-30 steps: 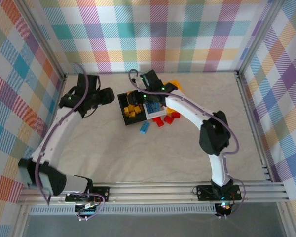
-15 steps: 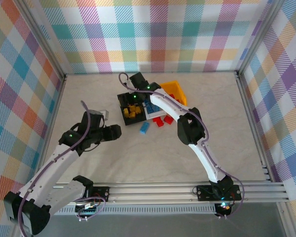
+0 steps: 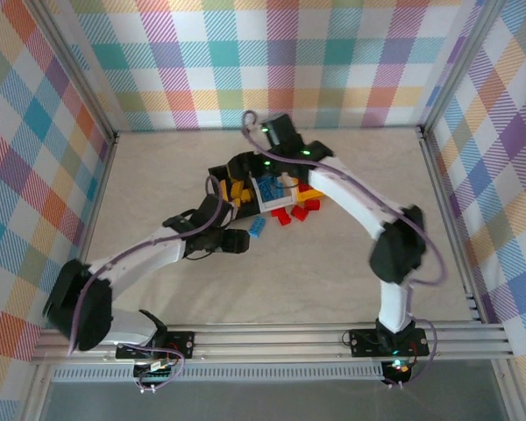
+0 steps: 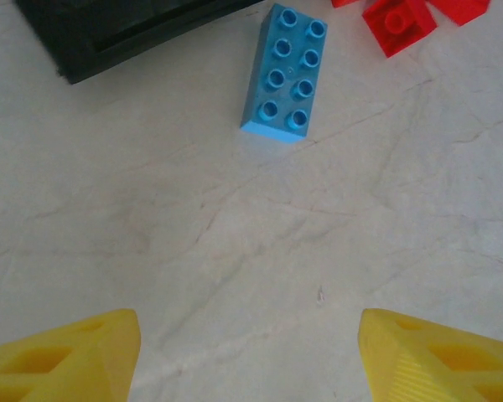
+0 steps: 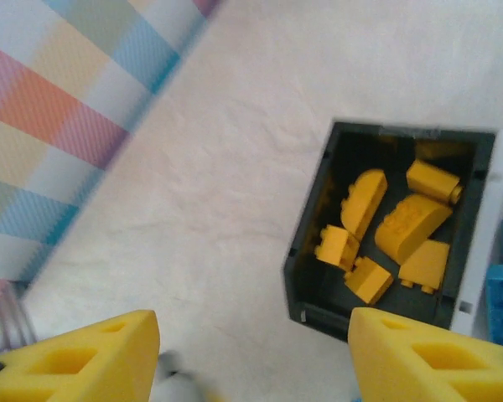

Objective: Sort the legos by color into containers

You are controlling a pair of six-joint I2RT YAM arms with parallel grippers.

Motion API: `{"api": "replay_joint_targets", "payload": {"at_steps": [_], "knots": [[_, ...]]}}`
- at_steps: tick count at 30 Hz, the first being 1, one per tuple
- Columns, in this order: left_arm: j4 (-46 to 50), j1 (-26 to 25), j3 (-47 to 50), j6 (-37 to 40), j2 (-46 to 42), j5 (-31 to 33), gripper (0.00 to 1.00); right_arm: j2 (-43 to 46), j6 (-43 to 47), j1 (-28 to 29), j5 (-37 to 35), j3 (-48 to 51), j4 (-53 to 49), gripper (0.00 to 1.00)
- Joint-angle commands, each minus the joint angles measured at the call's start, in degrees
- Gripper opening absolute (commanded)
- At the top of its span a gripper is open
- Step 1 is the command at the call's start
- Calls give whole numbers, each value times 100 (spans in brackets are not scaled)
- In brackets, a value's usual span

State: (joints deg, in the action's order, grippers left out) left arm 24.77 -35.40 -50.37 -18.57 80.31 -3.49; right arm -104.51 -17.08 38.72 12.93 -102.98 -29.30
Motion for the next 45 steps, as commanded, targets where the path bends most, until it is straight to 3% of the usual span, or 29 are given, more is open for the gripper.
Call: {"api": "replay_joint_targets", "payload": {"at_steps": [1,5,11,15,20,23,25,27,33,37,45], "knots": [[-405,-123,-430,431,663,34,70,1055,5,-243,-365,1104,219,63],[-417,-174,-867,623,1344,124,70,2236,10,-447,-658,2465,87,71],[-419,-200,-1455,719,2111,159,70,3451,-27,-709,-880,4007,-174,72],[-361,-232,-1812,749,2610,241,69,3946,-126,-893,-824,4733,-177,72],[-194,-239,-2154,758,3006,391,60,4201,-230,-1010,-757,5196,-58,72],[-57,-238,-2282,767,3158,475,47,4109,-301,-1139,-774,5322,-70,72],[0,-238,-2300,744,3181,498,33,3944,-347,-1262,-738,5325,-111,72],[99,-235,-2315,670,3130,540,27,3743,-353,-1383,-666,5311,-102,72],[383,-248,-2348,459,2407,536,25,3140,-319,-1551,-429,5389,415,73],[853,-237,-2977,622,2138,719,26,2478,-220,-1560,-342,5259,721,72],[1392,-41,-5045,1018,3268,833,26,1337,-170,-1552,-418,4643,1022,70]]}}
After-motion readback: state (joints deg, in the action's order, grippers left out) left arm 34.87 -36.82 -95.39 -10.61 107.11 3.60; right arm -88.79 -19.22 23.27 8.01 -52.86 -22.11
